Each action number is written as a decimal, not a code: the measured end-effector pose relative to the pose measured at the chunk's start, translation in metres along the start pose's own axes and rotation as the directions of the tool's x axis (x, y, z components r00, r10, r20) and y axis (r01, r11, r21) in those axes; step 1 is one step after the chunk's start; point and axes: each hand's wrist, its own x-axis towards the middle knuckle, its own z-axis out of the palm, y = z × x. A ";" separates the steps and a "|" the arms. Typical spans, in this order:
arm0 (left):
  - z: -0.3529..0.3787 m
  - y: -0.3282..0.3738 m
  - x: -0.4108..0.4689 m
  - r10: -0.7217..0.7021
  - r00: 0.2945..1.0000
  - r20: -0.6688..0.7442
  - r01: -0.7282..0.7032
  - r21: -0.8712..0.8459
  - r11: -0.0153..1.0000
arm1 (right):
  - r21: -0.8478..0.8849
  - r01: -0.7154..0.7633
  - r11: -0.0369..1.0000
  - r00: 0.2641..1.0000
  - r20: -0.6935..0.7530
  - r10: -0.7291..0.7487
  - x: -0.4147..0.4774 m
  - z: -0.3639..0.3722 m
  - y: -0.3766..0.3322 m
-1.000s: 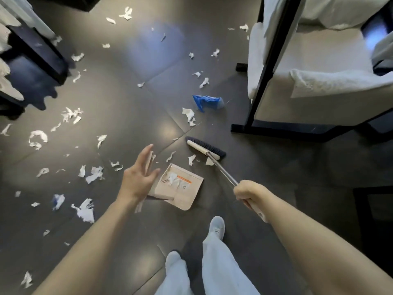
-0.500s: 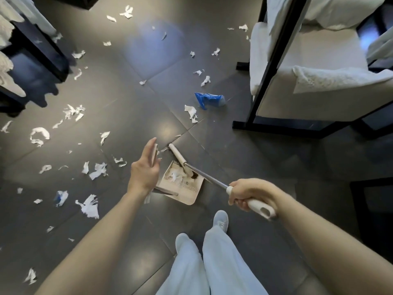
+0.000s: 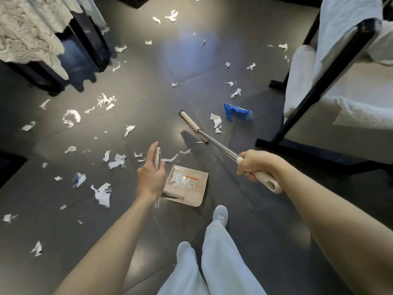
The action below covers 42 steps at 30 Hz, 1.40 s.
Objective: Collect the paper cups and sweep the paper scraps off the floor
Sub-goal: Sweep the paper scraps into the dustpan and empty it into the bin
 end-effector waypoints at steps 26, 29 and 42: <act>-0.094 -0.049 0.093 0.000 1.000 0.017 -0.001 0.041 0.999 | 0.262 -0.205 0.943 0.910 0.406 0.085 0.029 0.057 -0.087; -0.101 -0.048 0.097 0.054 0.996 0.066 -0.055 0.009 0.998 | 0.330 -0.205 0.921 0.932 0.354 0.081 0.018 0.046 -0.083; -0.036 0.026 0.189 0.223 0.964 0.147 -0.235 0.065 0.970 | 0.561 -0.097 0.822 0.995 0.032 0.096 0.037 -0.057 -0.052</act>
